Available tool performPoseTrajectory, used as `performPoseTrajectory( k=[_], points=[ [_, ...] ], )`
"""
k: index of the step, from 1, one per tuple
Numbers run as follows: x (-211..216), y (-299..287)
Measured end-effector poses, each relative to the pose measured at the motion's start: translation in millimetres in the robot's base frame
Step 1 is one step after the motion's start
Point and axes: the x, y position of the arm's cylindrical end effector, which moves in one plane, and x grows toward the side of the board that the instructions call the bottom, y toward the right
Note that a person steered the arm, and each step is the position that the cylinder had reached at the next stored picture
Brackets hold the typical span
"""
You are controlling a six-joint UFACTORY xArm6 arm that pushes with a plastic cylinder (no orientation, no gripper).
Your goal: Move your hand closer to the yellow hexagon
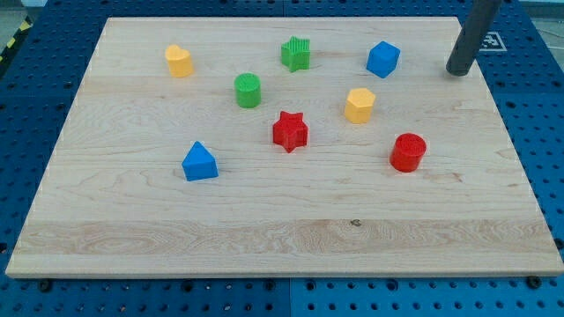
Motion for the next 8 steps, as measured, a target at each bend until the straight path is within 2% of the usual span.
performPoseTrajectory(
  k=[4,5,8],
  points=[
    [9.0,-17.4],
    [25.5,-28.2],
    [30.0,-76.0]
  ],
)
